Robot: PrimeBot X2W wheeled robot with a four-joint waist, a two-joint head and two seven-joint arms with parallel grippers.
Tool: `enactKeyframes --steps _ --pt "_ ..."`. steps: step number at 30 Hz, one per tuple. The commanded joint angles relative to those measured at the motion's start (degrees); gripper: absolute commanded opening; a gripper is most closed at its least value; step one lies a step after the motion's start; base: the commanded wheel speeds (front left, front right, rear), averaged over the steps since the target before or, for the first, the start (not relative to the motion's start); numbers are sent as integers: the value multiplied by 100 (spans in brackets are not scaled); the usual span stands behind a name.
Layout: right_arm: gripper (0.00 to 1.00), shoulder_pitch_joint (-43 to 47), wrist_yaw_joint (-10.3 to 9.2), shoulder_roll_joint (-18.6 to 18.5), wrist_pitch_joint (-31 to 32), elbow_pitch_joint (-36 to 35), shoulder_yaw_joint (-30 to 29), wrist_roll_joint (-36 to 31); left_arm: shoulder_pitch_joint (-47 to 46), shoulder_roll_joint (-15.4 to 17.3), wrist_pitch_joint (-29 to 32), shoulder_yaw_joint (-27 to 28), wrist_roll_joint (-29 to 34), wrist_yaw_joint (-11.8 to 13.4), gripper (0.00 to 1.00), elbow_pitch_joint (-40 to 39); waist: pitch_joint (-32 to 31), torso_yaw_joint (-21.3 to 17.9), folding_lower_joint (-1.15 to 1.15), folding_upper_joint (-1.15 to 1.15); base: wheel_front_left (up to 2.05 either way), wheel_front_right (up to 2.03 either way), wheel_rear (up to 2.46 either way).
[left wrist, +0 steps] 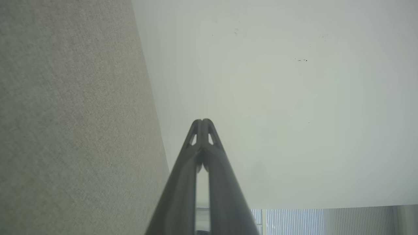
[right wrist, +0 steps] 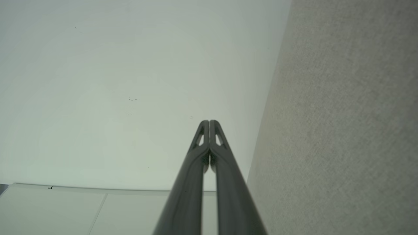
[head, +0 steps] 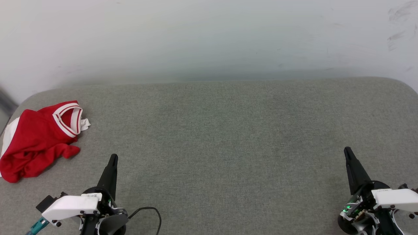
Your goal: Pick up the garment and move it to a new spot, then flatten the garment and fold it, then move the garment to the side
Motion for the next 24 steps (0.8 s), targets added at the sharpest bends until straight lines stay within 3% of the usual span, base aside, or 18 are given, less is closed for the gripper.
enactKeyframes --steps 1,24 --pt "0 -61 -2 14 6 6 0 23 -50 -7 16 22 15 -16 0 6 0 0 0 0 0 0 0" --pt "0 -61 -2 14 6 6 0 23 -50 -8 16 22 16 -17 0 6 0 0 0 0 0 0 0"
